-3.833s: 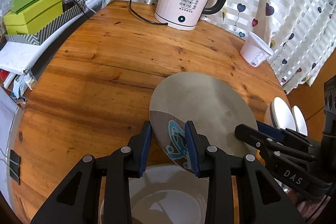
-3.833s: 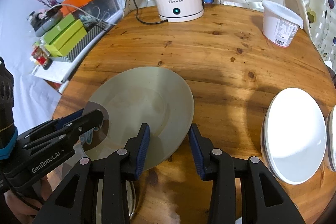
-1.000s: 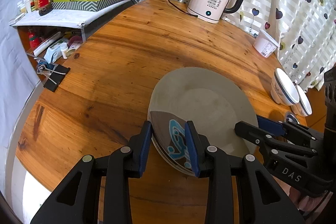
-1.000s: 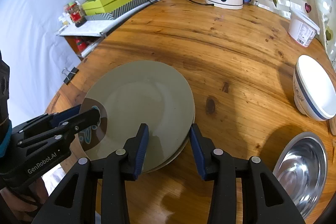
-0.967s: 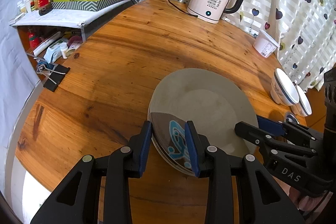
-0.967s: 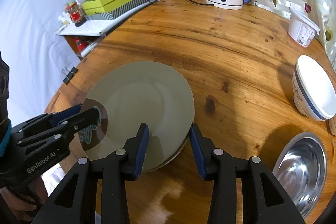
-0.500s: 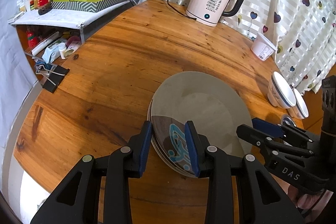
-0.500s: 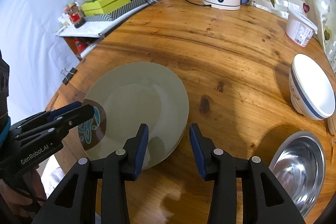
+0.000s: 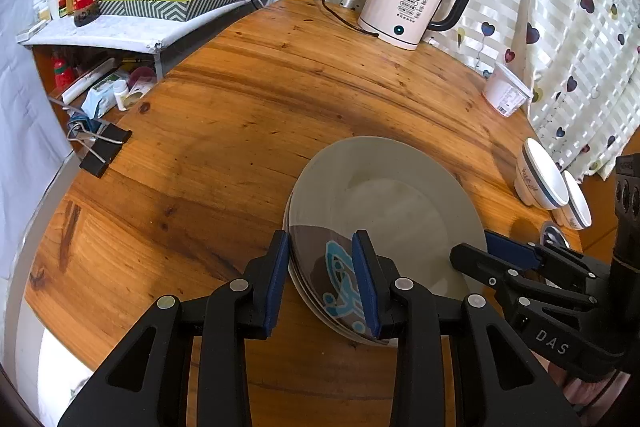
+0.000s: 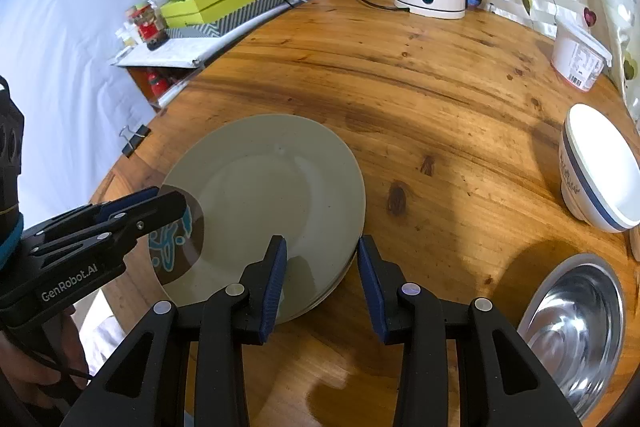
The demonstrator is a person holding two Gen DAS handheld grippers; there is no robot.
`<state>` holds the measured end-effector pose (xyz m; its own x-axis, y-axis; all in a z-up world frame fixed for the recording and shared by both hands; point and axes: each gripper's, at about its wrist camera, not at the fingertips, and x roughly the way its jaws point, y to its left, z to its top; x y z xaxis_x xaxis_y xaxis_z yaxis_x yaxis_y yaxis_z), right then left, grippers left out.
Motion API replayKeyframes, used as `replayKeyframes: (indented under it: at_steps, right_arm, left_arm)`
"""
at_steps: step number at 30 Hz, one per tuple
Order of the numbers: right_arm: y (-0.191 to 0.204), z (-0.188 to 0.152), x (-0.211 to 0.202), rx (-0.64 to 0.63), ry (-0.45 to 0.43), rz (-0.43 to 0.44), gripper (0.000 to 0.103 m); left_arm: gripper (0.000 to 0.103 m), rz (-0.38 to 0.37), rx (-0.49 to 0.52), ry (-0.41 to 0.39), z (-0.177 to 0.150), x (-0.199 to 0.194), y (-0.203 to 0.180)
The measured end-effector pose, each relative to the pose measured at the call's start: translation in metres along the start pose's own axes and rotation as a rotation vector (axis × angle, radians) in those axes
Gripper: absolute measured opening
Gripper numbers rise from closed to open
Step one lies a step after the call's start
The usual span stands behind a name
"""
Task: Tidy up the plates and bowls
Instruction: 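Open the left gripper to release the plate onto the stack, then move both grippers away from the plates toward the steel bowl and white bowls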
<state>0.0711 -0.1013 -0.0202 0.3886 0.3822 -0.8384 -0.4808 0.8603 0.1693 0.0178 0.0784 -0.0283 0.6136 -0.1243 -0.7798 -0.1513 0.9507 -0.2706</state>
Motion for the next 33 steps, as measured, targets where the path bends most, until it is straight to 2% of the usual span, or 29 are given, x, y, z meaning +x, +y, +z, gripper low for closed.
replayKeyframes:
  at_steps: [12, 24, 33]
  right_arm:
    - [-0.004, 0.000, -0.005, 0.014, -0.021, -0.001, 0.037]
    - [-0.024, -0.002, -0.029, 0.039, -0.066, 0.019, 0.051]
    - [-0.030, -0.006, -0.048, 0.044, -0.086, 0.050, 0.051]
  left_arm:
    - [0.034, -0.005, -0.010, -0.003, 0.001, -0.001, 0.002]
    - [0.034, -0.003, 0.015, -0.031, 0.009, -0.012, -0.005]
    - [0.034, -0.018, 0.061, -0.037, 0.014, -0.015, -0.027]
